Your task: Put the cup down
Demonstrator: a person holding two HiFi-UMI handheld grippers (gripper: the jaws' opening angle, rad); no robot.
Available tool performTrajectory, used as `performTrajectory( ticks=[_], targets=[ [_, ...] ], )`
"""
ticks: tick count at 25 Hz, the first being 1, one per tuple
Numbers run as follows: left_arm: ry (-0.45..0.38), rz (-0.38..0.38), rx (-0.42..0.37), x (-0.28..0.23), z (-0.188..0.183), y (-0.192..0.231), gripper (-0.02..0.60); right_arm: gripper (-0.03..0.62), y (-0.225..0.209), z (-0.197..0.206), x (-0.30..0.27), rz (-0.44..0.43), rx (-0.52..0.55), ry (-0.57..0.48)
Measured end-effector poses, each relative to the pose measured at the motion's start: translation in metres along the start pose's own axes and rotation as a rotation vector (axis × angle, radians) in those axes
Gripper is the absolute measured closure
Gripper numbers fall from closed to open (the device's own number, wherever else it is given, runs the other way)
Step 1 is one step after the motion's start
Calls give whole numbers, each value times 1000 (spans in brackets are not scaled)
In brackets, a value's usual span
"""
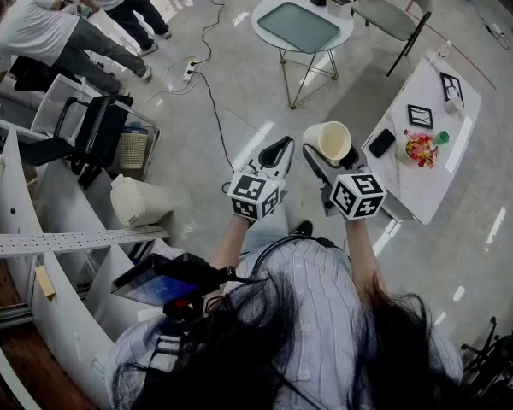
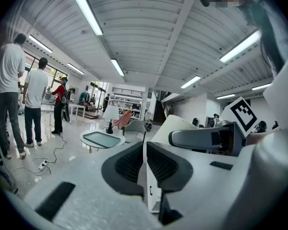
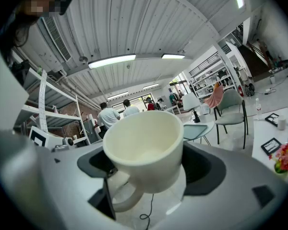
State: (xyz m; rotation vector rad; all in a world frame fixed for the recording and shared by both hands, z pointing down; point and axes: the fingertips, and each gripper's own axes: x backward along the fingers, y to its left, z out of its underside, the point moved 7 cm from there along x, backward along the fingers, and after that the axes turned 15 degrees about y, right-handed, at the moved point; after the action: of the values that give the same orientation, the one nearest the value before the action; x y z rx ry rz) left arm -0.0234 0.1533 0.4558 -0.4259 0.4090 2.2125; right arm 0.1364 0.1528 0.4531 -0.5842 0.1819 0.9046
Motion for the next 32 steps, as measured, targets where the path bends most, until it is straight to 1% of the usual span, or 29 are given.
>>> performTrajectory(
  ticks=[3, 8, 13, 16, 22, 32],
  targets=[
    [0, -5, 5, 0, -1, 10, 548, 175, 3, -2, -7, 2, 7, 5],
    [-10, -2, 40, -1, -2, 24, 548, 175, 6, -5, -18, 5, 16, 18],
    [10, 18, 7, -8, -6, 31, 548, 175, 3, -9, -29, 6, -3, 7],
    [8, 21, 9, -12, -9, 44, 548, 175, 3, -14, -42, 2, 1, 4],
    [17, 38, 14, -31, -21, 77, 548, 175, -3, -31, -70, 17, -2, 5],
    [32, 68, -22, -50, -50, 148, 548, 175, -3, -69, -134, 61, -24, 13]
  ],
)
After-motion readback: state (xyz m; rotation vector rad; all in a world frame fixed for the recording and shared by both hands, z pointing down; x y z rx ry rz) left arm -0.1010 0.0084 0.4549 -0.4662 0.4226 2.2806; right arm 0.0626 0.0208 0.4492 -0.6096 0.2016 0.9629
